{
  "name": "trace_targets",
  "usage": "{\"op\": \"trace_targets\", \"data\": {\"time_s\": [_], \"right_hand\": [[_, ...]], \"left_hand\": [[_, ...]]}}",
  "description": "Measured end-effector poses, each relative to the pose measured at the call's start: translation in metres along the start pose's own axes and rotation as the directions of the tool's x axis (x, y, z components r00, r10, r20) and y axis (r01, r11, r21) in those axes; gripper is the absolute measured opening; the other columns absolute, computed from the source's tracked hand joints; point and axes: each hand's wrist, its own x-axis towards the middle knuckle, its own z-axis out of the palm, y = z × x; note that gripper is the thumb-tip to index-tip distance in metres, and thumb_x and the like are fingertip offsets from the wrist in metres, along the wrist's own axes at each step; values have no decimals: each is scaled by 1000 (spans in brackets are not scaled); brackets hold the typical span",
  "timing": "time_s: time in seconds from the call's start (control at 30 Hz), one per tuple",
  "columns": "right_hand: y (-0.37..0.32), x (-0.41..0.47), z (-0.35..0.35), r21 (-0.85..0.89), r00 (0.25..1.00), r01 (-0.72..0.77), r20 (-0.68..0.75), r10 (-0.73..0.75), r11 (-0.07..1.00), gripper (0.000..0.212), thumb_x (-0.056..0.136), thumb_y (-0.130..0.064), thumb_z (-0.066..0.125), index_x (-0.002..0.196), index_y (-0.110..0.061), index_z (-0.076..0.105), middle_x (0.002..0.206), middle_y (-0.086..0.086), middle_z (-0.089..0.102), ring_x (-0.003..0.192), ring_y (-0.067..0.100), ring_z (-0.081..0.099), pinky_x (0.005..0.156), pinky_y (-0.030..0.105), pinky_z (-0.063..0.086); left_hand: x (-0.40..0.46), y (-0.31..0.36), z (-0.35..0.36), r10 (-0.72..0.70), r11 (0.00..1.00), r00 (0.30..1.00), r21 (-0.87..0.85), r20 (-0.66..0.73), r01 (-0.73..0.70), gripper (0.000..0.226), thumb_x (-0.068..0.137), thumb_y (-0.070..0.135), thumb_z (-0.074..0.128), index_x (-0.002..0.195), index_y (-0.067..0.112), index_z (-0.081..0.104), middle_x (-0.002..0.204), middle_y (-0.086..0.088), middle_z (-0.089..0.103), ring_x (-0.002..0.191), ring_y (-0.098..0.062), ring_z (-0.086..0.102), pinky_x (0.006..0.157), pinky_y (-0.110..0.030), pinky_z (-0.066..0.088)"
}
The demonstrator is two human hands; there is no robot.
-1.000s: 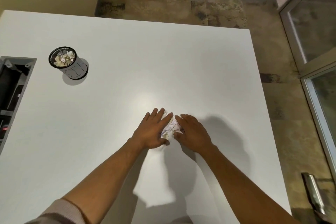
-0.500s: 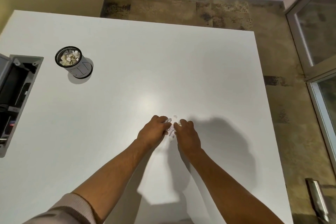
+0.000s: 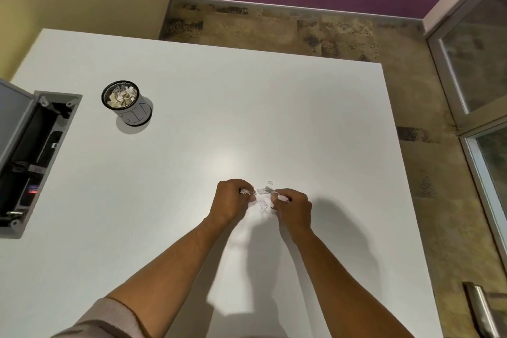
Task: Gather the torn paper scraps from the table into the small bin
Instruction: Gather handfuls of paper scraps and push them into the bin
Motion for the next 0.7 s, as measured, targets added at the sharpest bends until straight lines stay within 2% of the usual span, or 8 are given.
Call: {"op": "trace_targets", "data": {"time_s": [0.07,0.13,0.2,0.3,0.4,0.47,0.57,0.7], "right_hand": [[0,-6,1,168,998,-66,34,61,984,14,78,-15,72,72,-27,77,72,-2,75,69,16,70,67,26,55],[-3,-12,4,361,990,-122,111,87,925,13,81,-7,72,79,-19,79,80,5,77,70,21,72,70,33,58],[-8,-18,11,474,984,-162,144,105,866,11,83,-2,71,85,-11,78,87,8,77,73,21,72,71,33,58],[-17,-26,23,544,979,-196,148,137,816,9,84,-2,71,89,-8,76,99,11,75,86,25,71,82,37,57],[-32,-36,37,588,968,-233,217,127,774,14,85,-4,70,99,-3,74,104,14,73,94,30,70,89,40,55],[-44,-41,48,591,960,-252,253,120,767,17,85,-8,71,102,-6,74,104,11,74,93,24,71,87,35,56],[-67,-49,72,605,954,-261,283,103,752,15,86,-10,71,101,-10,73,100,2,76,88,13,72,77,22,57],[-97,-56,108,635,947,-265,312,73,725,10,86,-7,70,93,-13,73,91,-3,75,79,7,71,88,27,51]], "left_hand": [[-4,6,-12,-34,997,999,-78,-43,30,8,75,-1,75,79,7,77,68,9,70,59,6,64,54,-6,44],[-8,10,-24,-62,986,995,-157,-75,49,9,78,-5,72,80,3,76,63,15,67,55,10,63,51,-5,43],[-11,12,-37,-91,970,991,-232,-99,66,8,79,-4,72,82,2,76,61,15,67,55,9,63,51,-4,43],[-15,9,-59,-130,951,983,-297,-132,86,5,77,7,78,80,11,78,72,9,74,61,3,65,64,-12,48],[-18,4,-86,-162,923,971,-374,-174,87,7,75,14,82,82,13,79,80,3,76,71,-8,69,74,-21,54],[-18,1,-105,-183,894,963,-441,-198,79,10,74,15,84,83,16,79,79,3,76,74,-8,71,77,-22,55],[-16,-6,-138,-206,845,951,-531,-230,54,11,73,14,84,82,16,78,78,3,76,70,-5,71,74,-21,54],[-4,-17,-186,-224,826,929,-564,-293,21,12,72,12,85,80,17,78,78,-1,76,71,-13,72,83,-32,58]]}}
